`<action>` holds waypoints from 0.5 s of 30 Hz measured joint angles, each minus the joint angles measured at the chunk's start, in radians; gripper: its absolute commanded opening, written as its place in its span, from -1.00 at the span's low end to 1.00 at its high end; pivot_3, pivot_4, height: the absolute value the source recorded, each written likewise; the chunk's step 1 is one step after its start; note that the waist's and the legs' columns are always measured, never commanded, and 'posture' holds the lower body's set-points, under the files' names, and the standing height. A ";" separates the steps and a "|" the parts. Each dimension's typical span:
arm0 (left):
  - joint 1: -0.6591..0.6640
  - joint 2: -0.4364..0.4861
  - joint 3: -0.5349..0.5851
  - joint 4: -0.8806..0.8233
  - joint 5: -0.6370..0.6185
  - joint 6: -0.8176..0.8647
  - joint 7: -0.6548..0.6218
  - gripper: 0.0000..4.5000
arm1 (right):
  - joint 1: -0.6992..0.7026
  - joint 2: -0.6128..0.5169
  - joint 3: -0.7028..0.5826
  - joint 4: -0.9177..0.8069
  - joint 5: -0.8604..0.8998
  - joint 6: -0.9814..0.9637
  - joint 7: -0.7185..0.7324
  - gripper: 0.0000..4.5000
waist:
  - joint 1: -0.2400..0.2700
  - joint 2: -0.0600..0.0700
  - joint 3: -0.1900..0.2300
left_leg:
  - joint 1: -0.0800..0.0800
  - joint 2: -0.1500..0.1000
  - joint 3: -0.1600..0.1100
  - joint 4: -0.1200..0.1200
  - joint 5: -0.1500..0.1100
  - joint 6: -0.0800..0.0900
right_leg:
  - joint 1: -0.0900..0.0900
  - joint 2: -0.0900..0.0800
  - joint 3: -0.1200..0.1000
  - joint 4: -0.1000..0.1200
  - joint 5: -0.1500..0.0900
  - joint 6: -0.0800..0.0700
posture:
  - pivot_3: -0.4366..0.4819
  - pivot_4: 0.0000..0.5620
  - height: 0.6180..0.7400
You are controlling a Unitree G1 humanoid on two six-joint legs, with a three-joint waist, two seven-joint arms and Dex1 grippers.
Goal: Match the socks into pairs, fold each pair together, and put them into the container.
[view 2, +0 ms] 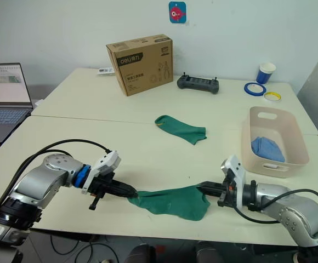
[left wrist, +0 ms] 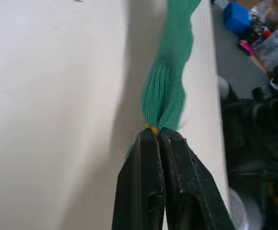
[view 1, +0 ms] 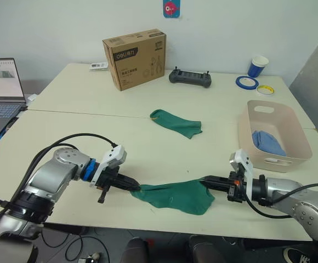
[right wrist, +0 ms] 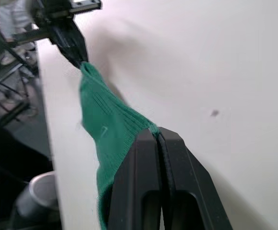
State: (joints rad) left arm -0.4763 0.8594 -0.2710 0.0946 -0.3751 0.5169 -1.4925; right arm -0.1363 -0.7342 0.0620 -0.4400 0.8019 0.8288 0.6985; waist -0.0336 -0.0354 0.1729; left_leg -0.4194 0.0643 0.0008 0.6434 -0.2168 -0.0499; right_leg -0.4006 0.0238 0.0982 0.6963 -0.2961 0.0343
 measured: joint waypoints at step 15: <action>-0.120 -0.161 -0.023 0.184 0.111 -0.065 0.073 -0.31 | -0.035 0.068 0.039 0.118 -0.159 -0.092 0.069 -0.25 | 0.001 0.000 0.000 | -0.006 0.000 -0.001 0.002 0.000 0.000 | -0.004 0.001 0.000 0.000 0.002 0.003 | -0.05 -0.47 1.00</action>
State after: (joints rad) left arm -0.5967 0.6988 -0.2940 0.2788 -0.2643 0.4518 -1.4198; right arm -0.1713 -0.6664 0.1007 -0.3224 0.6433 0.7369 0.7676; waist -0.0328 -0.0354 0.1729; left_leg -0.4253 0.0643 -0.0002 0.6450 -0.2168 -0.0497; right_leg -0.4048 0.0246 0.0979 0.6967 -0.2943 0.0371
